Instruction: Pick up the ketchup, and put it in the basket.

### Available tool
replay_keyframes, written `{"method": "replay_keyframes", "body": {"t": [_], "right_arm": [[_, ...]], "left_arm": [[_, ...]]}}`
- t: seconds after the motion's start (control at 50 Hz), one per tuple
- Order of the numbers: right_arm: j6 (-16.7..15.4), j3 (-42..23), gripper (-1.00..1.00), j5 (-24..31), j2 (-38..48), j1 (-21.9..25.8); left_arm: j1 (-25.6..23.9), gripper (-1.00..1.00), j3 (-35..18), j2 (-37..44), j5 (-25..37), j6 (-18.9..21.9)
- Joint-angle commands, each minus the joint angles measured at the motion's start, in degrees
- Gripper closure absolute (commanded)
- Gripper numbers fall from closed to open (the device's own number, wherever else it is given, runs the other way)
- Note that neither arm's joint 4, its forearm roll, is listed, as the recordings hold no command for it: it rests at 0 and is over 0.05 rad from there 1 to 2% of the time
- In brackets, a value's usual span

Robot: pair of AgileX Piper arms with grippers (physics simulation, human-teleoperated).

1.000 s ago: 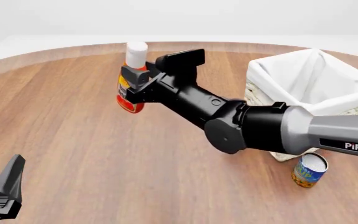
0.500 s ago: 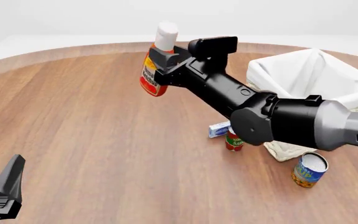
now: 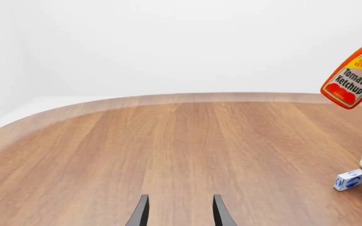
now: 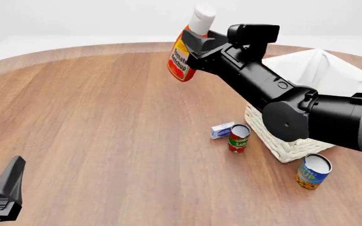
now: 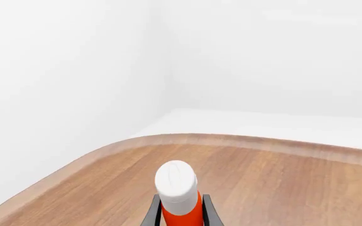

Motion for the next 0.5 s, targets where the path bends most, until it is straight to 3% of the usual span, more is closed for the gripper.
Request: {"method": "replay_keyframes", "body": {"t": [0.02, 0.5], "right_arm": [[0.69, 1.73, 1.0, -0.25, -3.69, -2.94], [-0.21, 6.08, 1.0, 0.75, -10.59, -9.38]], "left_arm": [[0.0, -1.0, 0.0, 0.0, 0.0, 0.0], [0.0, -1.0, 0.0, 0.0, 0.0, 0.0]]}}
